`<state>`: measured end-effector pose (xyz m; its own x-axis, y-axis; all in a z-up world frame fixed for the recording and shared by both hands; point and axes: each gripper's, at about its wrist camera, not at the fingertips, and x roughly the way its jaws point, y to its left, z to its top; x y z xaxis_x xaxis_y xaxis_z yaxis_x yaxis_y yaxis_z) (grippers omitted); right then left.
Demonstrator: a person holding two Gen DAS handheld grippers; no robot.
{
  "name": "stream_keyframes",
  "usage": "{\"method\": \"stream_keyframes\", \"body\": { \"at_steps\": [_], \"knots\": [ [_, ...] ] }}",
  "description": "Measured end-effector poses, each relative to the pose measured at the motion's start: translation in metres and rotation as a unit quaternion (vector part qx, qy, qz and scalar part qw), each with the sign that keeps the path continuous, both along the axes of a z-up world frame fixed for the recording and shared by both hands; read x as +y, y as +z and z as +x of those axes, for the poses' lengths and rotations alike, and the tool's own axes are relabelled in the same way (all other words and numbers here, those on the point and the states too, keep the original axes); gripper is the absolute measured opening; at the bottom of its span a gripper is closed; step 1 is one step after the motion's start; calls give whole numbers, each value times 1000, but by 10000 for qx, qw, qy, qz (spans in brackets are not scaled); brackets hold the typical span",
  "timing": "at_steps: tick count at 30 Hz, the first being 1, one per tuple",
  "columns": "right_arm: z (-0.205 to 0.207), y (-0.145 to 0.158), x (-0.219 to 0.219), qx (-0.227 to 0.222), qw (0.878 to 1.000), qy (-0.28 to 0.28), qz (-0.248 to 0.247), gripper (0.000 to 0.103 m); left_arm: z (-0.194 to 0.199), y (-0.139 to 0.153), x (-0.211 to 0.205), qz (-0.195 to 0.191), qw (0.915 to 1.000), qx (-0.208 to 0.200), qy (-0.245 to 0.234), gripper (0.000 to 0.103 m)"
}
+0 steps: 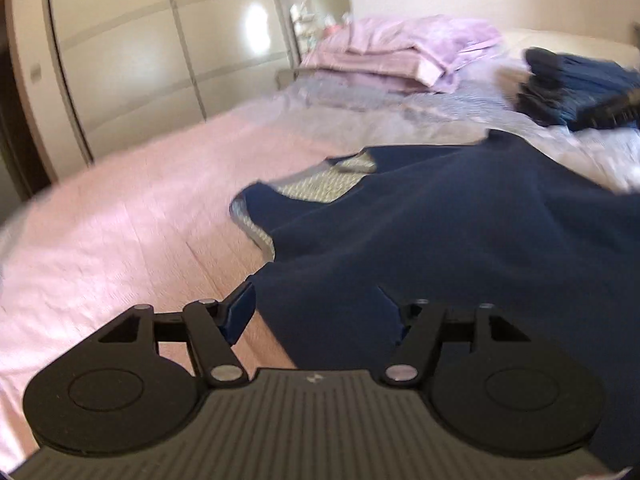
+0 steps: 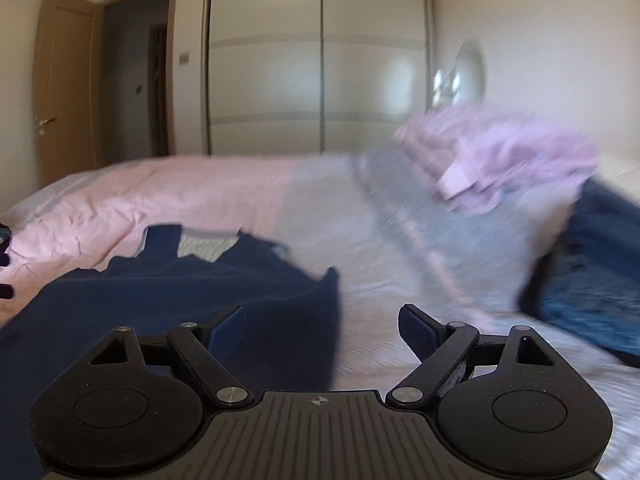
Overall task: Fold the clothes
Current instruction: 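Open both grippers and release the navy vest on the bed, then grasp the navy vest shoulder strap with the left gripper while the right gripper grasps the other strap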
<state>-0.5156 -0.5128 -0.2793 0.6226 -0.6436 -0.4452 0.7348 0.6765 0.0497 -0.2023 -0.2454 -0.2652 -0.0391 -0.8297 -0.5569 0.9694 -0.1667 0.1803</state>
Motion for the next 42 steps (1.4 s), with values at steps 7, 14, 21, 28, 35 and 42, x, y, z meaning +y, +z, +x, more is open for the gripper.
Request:
{"method": "stream_keyframes", "body": {
  "at_steps": [7,14,21,28,35,42],
  "knots": [
    [54,33,-50,673,9902,537,1100,86,37,46,-58,839,9935,698,316,59],
    [102,90,-104,854,9788,823,1671,86,65,63,-134,1268,9851,1129,267,51],
    [160,69,-177,775,9571,1510,2350,85,66,36,-223,1738,9748,1320,462,44],
    [214,-1,-257,463,9125,2002,3539,70,75,5,-283,2085,9568,1700,1102,42],
    [229,-55,-290,209,8478,2013,4902,69,86,-27,-312,2524,9371,2137,1118,42],
    [218,-66,-317,-338,8697,1383,4727,69,99,-44,-324,2520,9326,2435,859,42]
  ]
}}
